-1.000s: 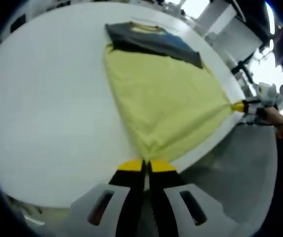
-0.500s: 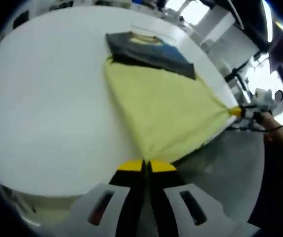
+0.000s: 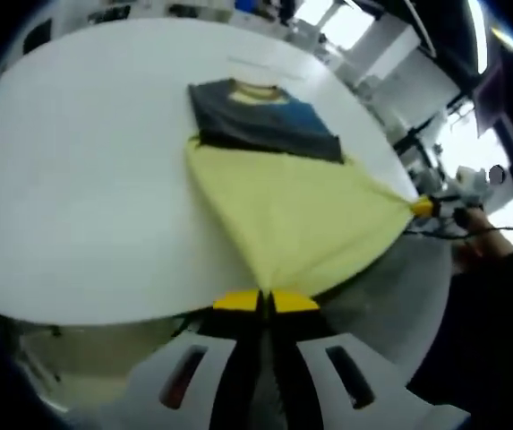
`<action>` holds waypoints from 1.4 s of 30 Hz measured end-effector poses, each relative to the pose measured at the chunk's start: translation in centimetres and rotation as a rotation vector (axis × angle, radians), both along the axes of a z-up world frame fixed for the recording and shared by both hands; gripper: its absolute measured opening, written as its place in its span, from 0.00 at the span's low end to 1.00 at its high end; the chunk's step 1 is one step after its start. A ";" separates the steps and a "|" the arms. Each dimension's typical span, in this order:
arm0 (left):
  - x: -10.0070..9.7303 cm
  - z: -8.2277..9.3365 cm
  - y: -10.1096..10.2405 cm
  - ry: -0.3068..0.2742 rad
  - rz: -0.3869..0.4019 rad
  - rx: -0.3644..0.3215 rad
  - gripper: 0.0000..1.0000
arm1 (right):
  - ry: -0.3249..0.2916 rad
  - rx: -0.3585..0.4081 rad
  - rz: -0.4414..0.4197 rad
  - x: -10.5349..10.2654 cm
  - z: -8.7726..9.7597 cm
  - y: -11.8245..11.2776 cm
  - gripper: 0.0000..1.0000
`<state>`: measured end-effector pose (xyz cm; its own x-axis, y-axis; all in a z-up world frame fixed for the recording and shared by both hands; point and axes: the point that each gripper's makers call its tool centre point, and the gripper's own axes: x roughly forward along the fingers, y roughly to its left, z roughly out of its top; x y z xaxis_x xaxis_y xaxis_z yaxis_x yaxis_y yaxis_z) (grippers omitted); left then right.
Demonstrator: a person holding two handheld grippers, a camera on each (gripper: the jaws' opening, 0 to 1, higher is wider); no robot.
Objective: Fold the garment on the visible template until the final outline fits inside the template.
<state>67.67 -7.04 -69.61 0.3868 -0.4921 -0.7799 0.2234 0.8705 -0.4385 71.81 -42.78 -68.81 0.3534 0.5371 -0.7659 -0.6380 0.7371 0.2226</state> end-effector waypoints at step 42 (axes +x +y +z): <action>9.8 9.4 0.8 -0.200 0.001 0.008 0.00 | -0.217 -0.023 0.108 11.5 8.6 1.6 0.02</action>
